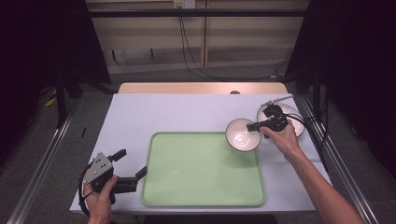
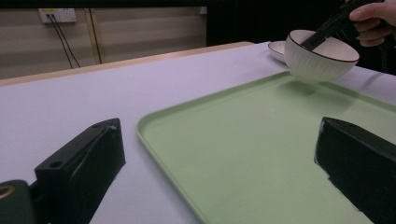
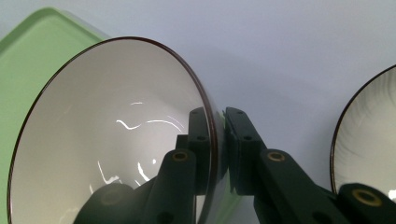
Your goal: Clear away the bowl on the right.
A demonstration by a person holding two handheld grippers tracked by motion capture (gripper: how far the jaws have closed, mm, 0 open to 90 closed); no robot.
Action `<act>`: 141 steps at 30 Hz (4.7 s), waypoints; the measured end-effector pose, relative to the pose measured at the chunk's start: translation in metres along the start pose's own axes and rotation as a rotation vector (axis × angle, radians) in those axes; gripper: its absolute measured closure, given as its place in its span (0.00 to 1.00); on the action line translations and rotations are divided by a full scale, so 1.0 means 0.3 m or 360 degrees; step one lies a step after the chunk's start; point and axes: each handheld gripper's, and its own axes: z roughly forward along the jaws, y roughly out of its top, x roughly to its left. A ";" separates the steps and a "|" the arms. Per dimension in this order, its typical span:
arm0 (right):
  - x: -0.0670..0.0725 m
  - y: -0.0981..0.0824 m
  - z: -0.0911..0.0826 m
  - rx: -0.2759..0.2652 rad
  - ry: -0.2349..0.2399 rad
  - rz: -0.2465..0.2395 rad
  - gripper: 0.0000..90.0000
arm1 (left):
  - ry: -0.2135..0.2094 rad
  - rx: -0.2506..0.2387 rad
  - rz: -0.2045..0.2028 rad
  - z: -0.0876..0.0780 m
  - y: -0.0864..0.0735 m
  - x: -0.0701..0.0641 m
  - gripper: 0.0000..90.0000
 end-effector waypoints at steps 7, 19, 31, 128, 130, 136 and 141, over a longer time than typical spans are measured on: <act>-0.004 -0.007 0.029 0.0042 -0.0010 0.0000 0.91 | -0.0009 -0.0001 -0.0004 -0.001 0.000 0.000 0.02; -0.025 -0.019 0.060 0.0072 -0.0036 0.0060 0.91 | -0.0001 0.0001 0.0005 -0.001 0.001 -0.001 0.02; -0.044 -0.042 0.088 0.0071 -0.0083 0.0050 0.92 | -0.0018 -0.0011 -0.0007 0.003 0.002 -0.004 0.02; -0.008 -0.197 -0.167 -0.0579 -0.0262 -0.0028 0.03 | -0.0030 0.0002 -0.0015 0.017 0.002 -0.008 0.02; -0.008 -0.209 -0.184 -0.0590 -0.0271 -0.0017 0.03 | -0.0029 0.0006 -0.0005 0.018 0.002 -0.006 0.02; 0.002 -0.246 -0.217 -0.0612 -0.0303 0.0028 0.03 | -0.0027 0.0010 -0.0010 0.024 0.004 -0.011 0.02; 0.021 -0.284 -0.243 -0.0629 -0.0307 0.0037 0.03 | -0.0031 0.0004 -0.0016 0.021 0.003 -0.009 0.02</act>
